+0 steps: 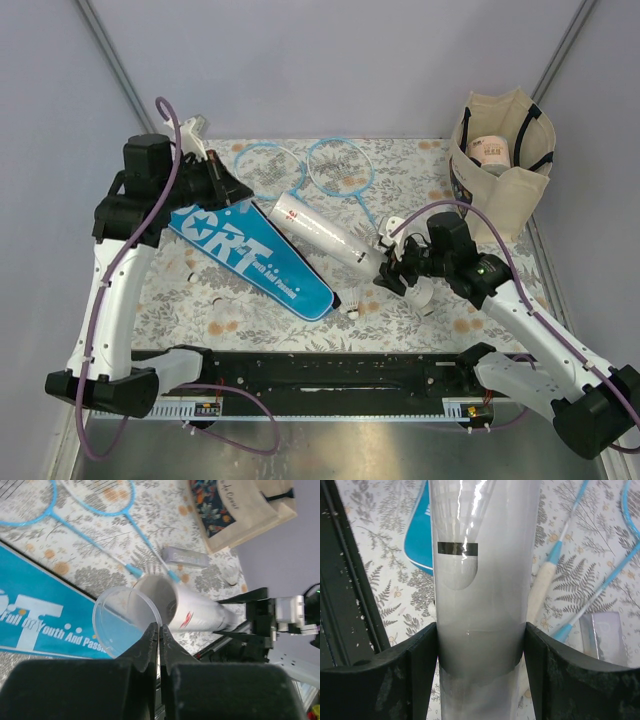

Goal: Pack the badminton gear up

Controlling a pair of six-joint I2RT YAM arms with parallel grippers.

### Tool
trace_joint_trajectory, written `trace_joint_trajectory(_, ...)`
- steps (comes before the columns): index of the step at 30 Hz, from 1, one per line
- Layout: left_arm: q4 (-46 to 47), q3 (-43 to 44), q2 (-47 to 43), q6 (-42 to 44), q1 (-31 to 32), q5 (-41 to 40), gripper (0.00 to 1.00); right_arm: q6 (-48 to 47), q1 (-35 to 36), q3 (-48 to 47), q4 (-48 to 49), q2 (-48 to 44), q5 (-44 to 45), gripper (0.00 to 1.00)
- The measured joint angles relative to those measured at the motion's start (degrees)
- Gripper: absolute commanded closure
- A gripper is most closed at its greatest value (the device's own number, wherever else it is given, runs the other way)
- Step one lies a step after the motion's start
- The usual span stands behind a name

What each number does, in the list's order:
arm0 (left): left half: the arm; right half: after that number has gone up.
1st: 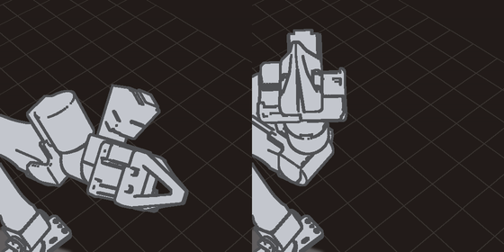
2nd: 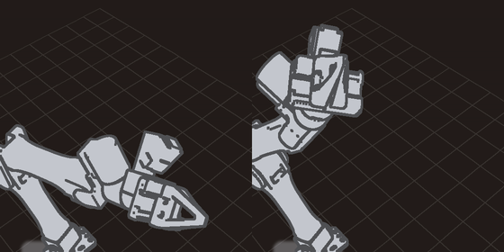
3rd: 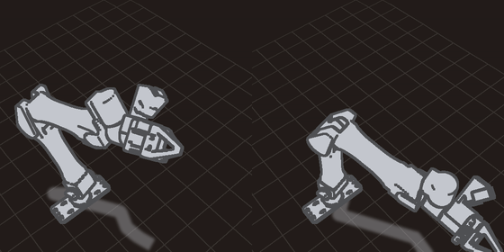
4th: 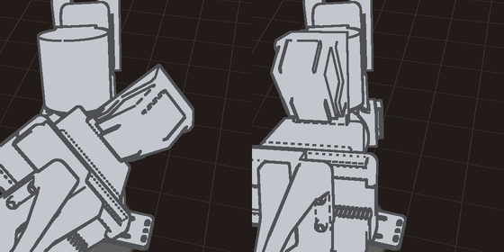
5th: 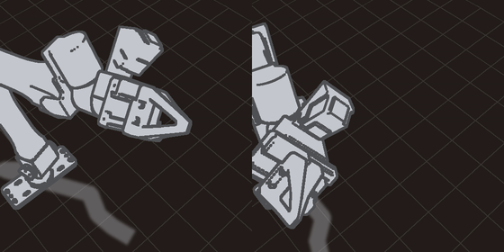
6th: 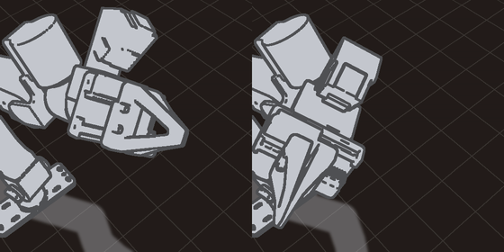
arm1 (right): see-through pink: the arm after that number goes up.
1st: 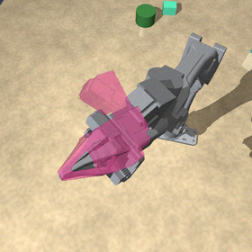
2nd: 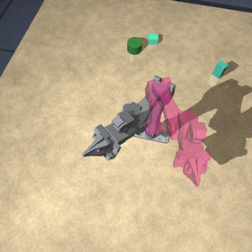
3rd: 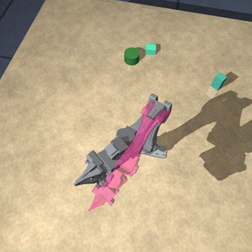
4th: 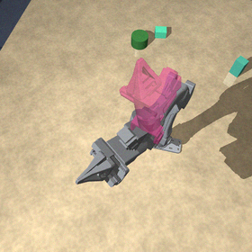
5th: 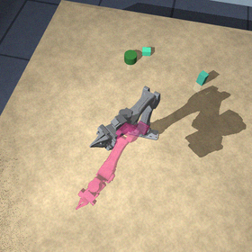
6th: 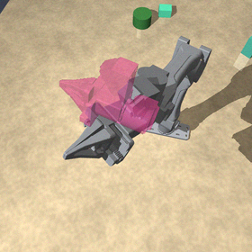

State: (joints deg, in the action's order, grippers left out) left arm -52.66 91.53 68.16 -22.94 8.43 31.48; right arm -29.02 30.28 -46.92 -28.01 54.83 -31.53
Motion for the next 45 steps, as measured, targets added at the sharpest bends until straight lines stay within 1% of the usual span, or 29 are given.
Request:
trace_joint_trajectory(5,4.4,-11.0,-4.3,-1.8,0.1,-6.1,1.00,6.4,0.0,-0.2,2.2,-0.4,8.0,0.52)
trace_joint_trajectory(7,7.1,-15.8,-5.3,-3.2,0.1,-6.8,1.00,9.9,0.0,-0.2,4.1,-1.3,11.4,0.52)
trace_joint_trajectory(10,14.0,-24.3,-6.0,-7.2,0.3,-6.0,1.00,14.9,0.0,0.1,7.7,-4.2,16.3,0.52)
trace_joint_trajectory(12,15.5,-27.6,-5.3,-8.5,1.9,-7.4,1.00,18.4,0.0,0.7,10.2,-6.8,19.8,0.51)
trace_joint_trajectory(16,16.8,-28.2,-0.8,-8.9,8.7,-13.5,1.00,24.1,0.0,1.8,14.3,-11.4,25.4,0.50)
trace_joint_trajectory(19,18.0,-28.4,3.7,-9.4,11.5,-17.6,1.00,27.7,0.0,3.5,16.4,-14.7,28.5,0.50)
trace_joint_trajectory(22,17.9,-28.2,8.8,-9.2,14.5,-25.1,1.00,30.1,0.0,4.8,17.0,-17.1,31.0,0.49)
trace_joint_trajectory(25,17.9,-28.2,14.1,-9.3,17.0,-29.8,1.00,31.0,0.1,6.0,17.4,-18.8,32.5,0.49)
trace_joint_trajectory(29,18.8,-28.4,19.9,-9.7,18.0,-34.4,1.00,31.9,0.1,7.5,17.8,-20.4,33.9,0.49)
trace_joint_trajectory(30,19.3,-28.6,21.2,-9.8,18.1,-35.2,0.96,32.3,0.1,7.8,17.9,-20.7,34.1,0.49)
trace_joint_trajectory(31,19.6,-28.7,22.1,-9.9,18.1,-35.7,0.89,32.6,0.1,8.0,17.9,-20.7,34.2,0.49)
trace_joint_trajectory(33,20.1,-29.0,24.0,-10.4,18.3,-36.5,0.73,33.4,0.1,8.3,17.9,-20.9,34.0,0.49)
trace_joint_trajectory(35,20.2,-29.6,24.3,-10.4,18.6,-37.2,0.56,33.9,0.1,8.4,17.9,-20.9,34.0,0.49)
trace_joint_trajectory(36,20.3,-30.0,24.2,-10.3,18.9,-37.6,0.49,34.2,0.1,8.4,17.9,-20.9,34.0,0.49)
trace_joint_trajectory(38,21.2,-30.9,23.3,-9.5,20.3,-37.8,0.42,34.5,0.1,8.4,17.4,-21.4,34.1,0.48)
trace_joint_trajectory(41,23.3,-32.7,19.9,-6.8,23.2,-35.7,0.37,35.1,0.1,8.4,15.6,-22.6,34.4,0.47)
trace_joint_trajectory(45,28.8,-33.9,15.4,-2.6,27.1,-28.5,0.37,36.5,0.1,7.8,11.8,-24.3,35.2,0.48)
